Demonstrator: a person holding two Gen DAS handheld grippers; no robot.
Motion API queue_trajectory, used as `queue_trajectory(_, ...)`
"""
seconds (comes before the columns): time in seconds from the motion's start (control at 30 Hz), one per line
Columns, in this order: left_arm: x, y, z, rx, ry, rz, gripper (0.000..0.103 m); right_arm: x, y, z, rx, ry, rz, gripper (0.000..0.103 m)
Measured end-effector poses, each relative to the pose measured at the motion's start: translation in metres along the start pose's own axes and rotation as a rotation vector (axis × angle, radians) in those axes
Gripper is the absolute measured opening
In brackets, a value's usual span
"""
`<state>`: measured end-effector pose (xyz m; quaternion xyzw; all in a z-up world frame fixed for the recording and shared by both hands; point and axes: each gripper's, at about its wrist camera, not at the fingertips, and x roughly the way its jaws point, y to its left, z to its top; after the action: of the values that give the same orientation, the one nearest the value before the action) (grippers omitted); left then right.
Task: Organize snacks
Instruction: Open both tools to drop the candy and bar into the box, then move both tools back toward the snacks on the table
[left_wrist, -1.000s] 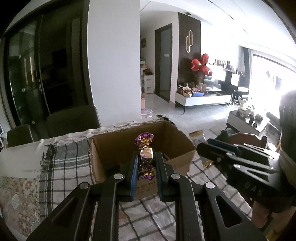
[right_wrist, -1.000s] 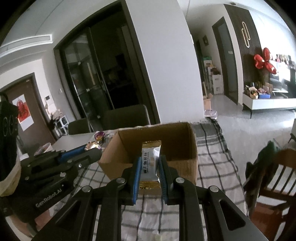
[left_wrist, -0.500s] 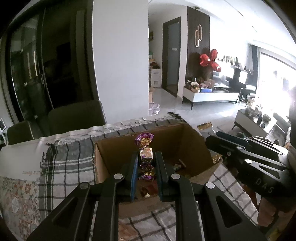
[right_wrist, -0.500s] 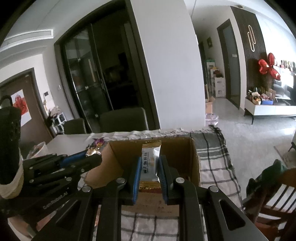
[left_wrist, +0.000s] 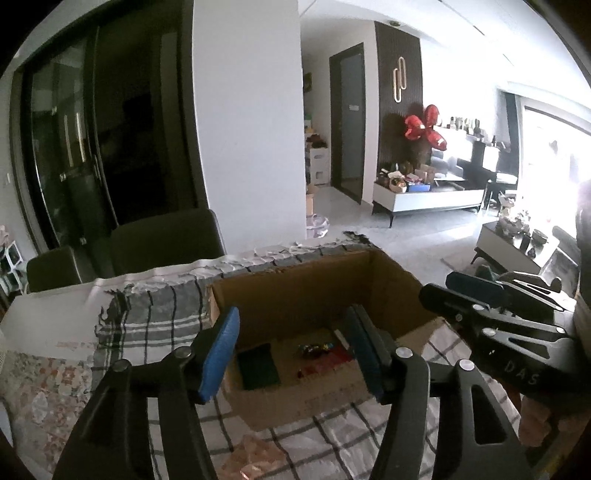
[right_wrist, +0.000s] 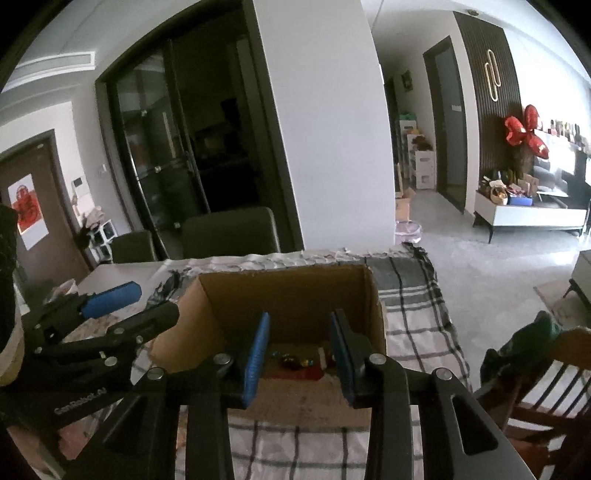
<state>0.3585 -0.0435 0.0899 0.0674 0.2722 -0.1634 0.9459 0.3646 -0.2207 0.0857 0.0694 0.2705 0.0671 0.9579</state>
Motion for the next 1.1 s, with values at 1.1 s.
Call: queue_trajectory(1.1,-0.100,-0.007,-0.107,0.184,0.017,-0.054,0.067,-0.072,0.064,-0.114,-0.003,0.142,-0.007,0.045)
